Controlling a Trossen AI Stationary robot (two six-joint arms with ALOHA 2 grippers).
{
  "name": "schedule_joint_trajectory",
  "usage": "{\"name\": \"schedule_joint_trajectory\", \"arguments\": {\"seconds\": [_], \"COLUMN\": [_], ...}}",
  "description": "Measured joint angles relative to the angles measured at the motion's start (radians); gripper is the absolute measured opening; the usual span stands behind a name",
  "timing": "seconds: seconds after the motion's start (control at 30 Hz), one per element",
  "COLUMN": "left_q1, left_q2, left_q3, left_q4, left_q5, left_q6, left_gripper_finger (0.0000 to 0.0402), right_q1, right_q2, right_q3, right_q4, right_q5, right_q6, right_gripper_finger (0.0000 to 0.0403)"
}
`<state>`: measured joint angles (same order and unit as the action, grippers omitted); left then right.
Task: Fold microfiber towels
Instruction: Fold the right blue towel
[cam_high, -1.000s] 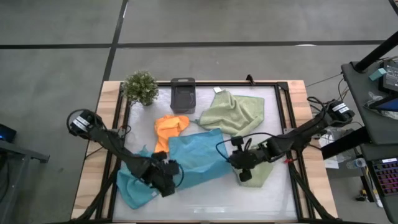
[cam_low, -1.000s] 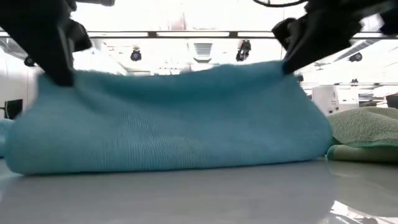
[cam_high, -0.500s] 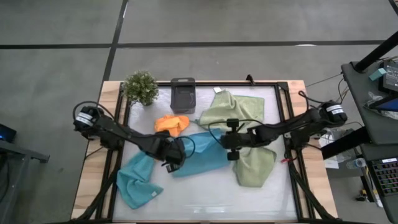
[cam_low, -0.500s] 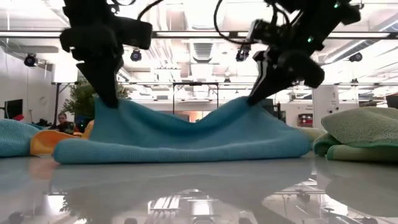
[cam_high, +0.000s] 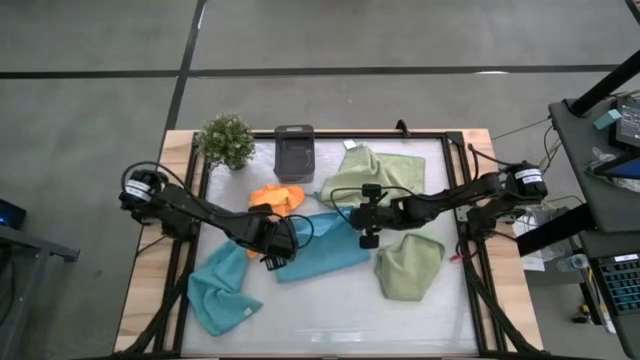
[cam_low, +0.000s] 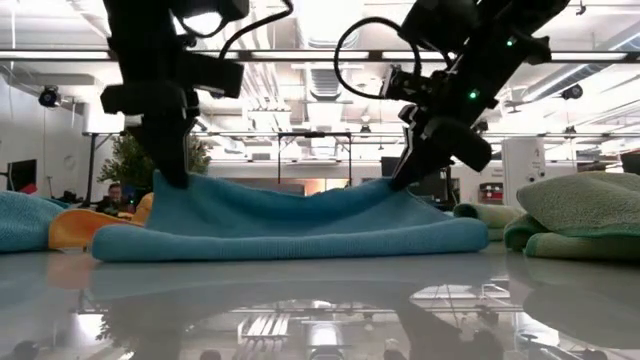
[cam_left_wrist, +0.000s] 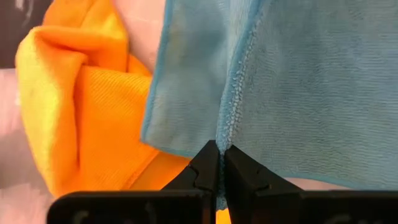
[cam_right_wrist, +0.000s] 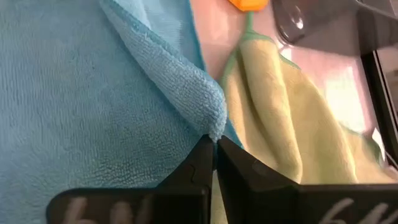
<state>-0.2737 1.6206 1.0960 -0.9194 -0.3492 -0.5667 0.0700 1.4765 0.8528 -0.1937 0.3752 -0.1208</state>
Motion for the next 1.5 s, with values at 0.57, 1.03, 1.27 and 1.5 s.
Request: {"name": "schedule_joint_trajectory", "arguments": {"seconds": [0.57, 1.03, 1.27, 1.5], "left_q1": [0.002, -0.021, -0.075, -0.107], "left_q2": [0.0, -0.017, 0.042, 0.145], "left_q3": [-0.021, -0.001, -0.028, -0.033], "left_q4": [0.021, 0.238, 0.416, 0.53], "left_q5": [-0.112, -0.019, -0.011, 0.031], "left_q6": [-0.001, 0.049, 0.046, 0.02], "left_gripper_finger": [0.0095, 0.0159, 0.0093, 0.0026], "right_q1": [-0.036, -0.014, 0.053, 0.079], "right_q2": [-0.002, -0.088, -0.02, 0.088], "right_q3": [0.0, -0.003, -0.024, -0.025], "right_q4": [-0.003, -0.012, 0.129, 0.222], "right_q5": [0.0, -0.352, -0.384, -0.375], "right_q6": [0.035, 0.118, 0.151, 0.225], "right_gripper_finger": [0.012, 0.0104, 0.0032, 0.0009]}}
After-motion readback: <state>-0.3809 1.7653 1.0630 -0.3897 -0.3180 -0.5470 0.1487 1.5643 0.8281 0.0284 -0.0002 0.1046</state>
